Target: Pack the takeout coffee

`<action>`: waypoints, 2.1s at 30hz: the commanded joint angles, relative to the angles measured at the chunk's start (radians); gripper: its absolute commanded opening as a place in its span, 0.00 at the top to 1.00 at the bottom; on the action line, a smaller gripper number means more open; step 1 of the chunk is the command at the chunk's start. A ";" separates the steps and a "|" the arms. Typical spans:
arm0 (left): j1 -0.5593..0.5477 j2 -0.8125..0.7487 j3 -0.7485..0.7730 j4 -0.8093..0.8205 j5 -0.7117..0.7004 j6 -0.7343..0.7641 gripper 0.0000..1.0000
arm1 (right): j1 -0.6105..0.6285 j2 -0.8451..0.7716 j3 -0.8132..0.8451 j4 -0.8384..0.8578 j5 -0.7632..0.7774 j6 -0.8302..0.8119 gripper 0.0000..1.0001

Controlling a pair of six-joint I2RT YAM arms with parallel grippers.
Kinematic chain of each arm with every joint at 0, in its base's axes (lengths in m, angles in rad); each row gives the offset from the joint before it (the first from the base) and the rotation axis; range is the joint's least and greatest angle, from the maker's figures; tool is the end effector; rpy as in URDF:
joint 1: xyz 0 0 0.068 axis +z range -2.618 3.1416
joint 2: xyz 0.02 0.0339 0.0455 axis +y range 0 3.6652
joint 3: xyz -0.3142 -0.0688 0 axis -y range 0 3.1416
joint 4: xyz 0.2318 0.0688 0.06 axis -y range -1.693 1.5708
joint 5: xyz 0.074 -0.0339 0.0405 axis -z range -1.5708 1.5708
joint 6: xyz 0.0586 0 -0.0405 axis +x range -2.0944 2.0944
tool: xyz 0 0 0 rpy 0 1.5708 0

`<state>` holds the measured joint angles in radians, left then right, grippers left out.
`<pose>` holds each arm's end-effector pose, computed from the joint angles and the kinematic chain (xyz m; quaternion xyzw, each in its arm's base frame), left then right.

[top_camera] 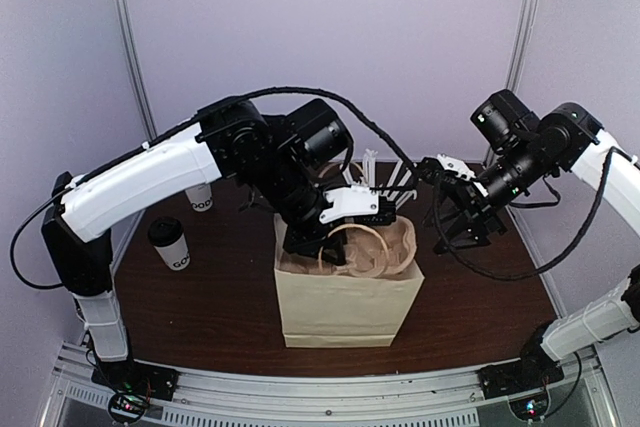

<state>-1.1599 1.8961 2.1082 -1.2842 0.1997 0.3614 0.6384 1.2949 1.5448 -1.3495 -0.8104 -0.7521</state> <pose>0.1480 -0.3688 0.4032 0.6826 0.6815 -0.1845 0.1887 0.1322 0.1510 0.4294 -0.6431 0.6273 0.3705 0.2360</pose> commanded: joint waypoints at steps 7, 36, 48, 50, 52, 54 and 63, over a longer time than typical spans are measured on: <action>-0.004 -0.019 -0.037 -0.042 -0.081 -0.014 0.85 | -0.032 0.036 0.058 0.066 0.024 0.072 0.40; -0.004 -0.112 -0.099 0.036 -0.176 -0.141 0.87 | 0.045 0.131 0.064 0.157 0.021 0.368 0.10; -0.004 -0.169 -0.185 0.076 -0.175 -0.216 0.90 | 0.093 0.164 0.042 0.202 0.011 0.438 0.10; -0.004 -0.187 -0.201 0.097 -0.174 -0.221 0.90 | 0.105 0.168 0.036 0.207 0.013 0.440 0.11; -0.004 -0.206 -0.221 0.122 -0.169 -0.228 0.90 | 0.115 0.170 0.034 0.208 0.019 0.441 0.11; -0.004 -0.225 -0.248 0.149 -0.163 -0.233 0.90 | 0.123 0.173 0.032 0.210 0.034 0.443 0.11; -0.004 -0.253 -0.303 0.187 -0.162 -0.255 0.90 | 0.126 0.206 0.028 0.231 0.094 0.478 0.19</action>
<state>-1.1603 1.6623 1.8202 -1.1618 0.0303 0.1284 0.7589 1.4822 1.5841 -1.1412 -0.7650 -0.3019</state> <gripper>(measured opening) 0.286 0.827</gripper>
